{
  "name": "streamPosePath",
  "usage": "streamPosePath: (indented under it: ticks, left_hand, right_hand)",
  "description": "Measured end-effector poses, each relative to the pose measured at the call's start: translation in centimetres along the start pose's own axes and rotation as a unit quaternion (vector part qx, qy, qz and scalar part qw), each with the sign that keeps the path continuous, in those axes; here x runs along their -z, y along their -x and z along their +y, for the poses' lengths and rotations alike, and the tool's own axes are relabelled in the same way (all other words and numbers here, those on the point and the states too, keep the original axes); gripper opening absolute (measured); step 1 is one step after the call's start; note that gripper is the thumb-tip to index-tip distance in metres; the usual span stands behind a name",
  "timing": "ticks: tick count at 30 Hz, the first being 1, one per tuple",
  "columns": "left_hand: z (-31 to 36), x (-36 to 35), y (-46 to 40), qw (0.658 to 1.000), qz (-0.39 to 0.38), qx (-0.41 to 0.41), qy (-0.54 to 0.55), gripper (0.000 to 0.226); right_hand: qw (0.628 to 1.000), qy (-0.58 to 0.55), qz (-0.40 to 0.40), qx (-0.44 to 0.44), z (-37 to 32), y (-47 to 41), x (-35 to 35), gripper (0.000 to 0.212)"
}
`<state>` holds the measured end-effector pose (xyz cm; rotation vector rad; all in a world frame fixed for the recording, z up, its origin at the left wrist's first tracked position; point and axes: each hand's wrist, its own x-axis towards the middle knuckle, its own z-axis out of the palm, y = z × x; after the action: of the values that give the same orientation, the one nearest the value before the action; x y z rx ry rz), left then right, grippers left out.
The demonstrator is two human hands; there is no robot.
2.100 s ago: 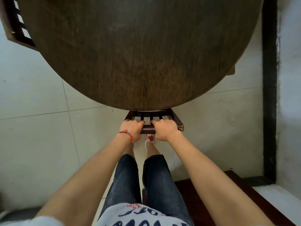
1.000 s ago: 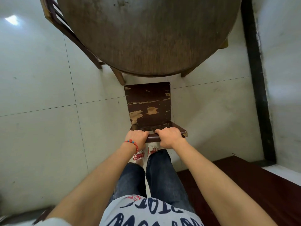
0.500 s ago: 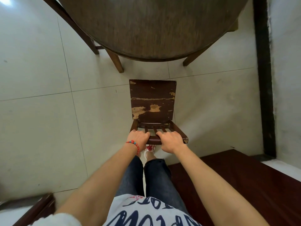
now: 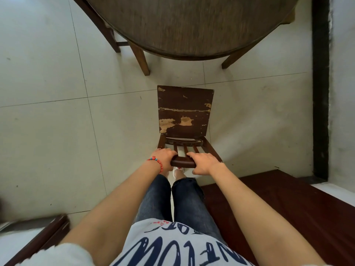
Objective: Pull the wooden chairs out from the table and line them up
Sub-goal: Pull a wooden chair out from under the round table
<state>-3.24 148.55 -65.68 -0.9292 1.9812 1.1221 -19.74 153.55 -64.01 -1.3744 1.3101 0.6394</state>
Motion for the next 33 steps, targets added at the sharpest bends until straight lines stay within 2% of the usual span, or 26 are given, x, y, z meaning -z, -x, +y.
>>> streamPosePath:
  ticks: [3, 6, 9, 12, 16, 22, 26, 33]
  left_hand:
    - [-0.2, 1.4, 0.4, 0.991, -0.018, 0.049, 0.127, 0.059]
    - [-0.3, 3.4, 1.4, 0.945, 0.015, 0.101, 0.312, 0.062]
    - [-0.4, 5.7, 2.9, 0.861, 0.098, 0.131, 0.481, 0.055]
    - [-0.4, 8.1, 4.6, 0.770, 0.194, 0.145, 0.590, 0.048]
    - [-0.2, 12.3, 7.7, 0.720, 0.279, 0.126, 0.623, 0.046]
    - [1.1, 18.9, 13.8, 0.645, 0.391, 0.068, 0.654, 0.047]
    - [1.9, 21.1, 17.9, 0.595, 0.437, 0.024, 0.674, 0.048]
    - [2.2, 20.3, 21.9, 0.562, 0.470, 0.015, 0.681, 0.052]
  right_hand:
    - [0.999, -0.038, -0.030, -0.019, -0.2, 0.0, 1.1, 0.072]
    - [0.982, -0.182, -0.004, -0.052, -0.8, 0.5, 2.2, 0.070]
    - [0.927, -0.353, 0.103, -0.068, -2.3, 1.1, 3.9, 0.052]
    - [0.857, -0.458, 0.227, -0.069, -4.3, 1.9, 6.5, 0.043]
    - [0.760, -0.562, 0.326, -0.028, -7.4, 4.5, 10.9, 0.031]
    - [0.688, -0.575, 0.433, 0.090, -11.9, 11.2, 16.8, 0.027]
    - [0.668, -0.570, 0.461, 0.130, -14.1, 15.2, 18.5, 0.038]
    - [0.668, -0.580, 0.438, 0.159, -16.2, 17.9, 18.1, 0.040]
